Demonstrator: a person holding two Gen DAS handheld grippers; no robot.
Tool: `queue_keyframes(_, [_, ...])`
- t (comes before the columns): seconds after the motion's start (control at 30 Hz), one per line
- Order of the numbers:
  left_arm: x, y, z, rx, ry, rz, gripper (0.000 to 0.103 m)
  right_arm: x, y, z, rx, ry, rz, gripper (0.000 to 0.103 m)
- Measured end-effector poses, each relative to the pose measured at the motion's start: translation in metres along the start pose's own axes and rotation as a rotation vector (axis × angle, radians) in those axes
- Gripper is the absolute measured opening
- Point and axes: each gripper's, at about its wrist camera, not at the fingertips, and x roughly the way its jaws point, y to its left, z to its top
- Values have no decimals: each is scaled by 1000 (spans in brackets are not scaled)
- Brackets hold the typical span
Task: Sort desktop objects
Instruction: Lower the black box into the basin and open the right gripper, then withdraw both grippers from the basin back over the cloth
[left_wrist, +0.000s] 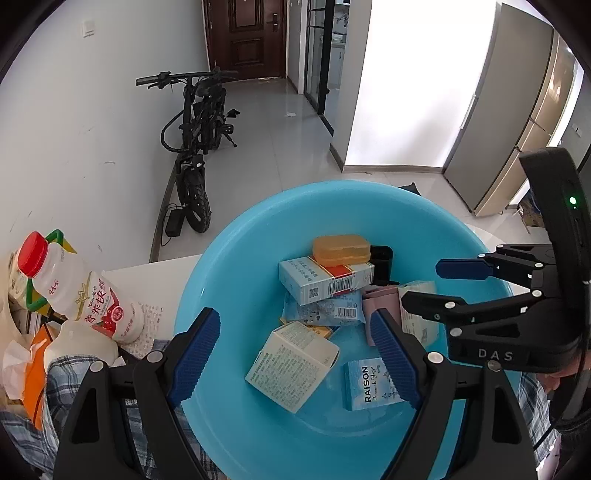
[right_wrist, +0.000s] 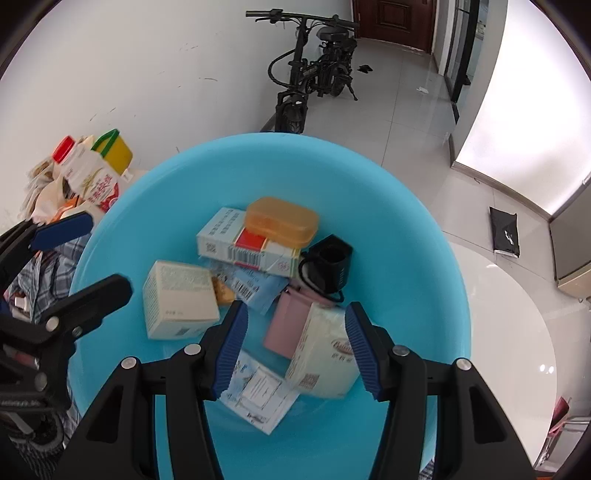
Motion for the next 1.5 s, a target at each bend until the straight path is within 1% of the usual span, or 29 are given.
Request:
queue_keyframes(0.2, [-10,-1,-7,9,-2,15,85,-13,8,-10,-24,-12,7,54])
queue_keyframes(0.5, [-42,-1,-8,-3,-32,22,85,-41,7,-12,4,-62,16,54])
queue_keyframes(0.7, [-59,-8,-12,15,-42,42,85,-61,8,-20,-1,-93,12,54])
queue_keyframes(0.93, [-74,-17,-19,15,-53,35,85,-77,9,-31,-3,-112,-1,54])
queue_keyframes(1.1, [-87,-23,-25,15,-66,32,85,-91,9,-41,-6,-133,7,54])
queue_keyframes(1.37, [-107,-31,-49,54,-87,37,85,-107,12,-66,-36,-150,15,54])
queue_keyframes(1.5, [-115,-34,-62,65,-84,29,85,-115,13,-80,-46,-160,27,54])
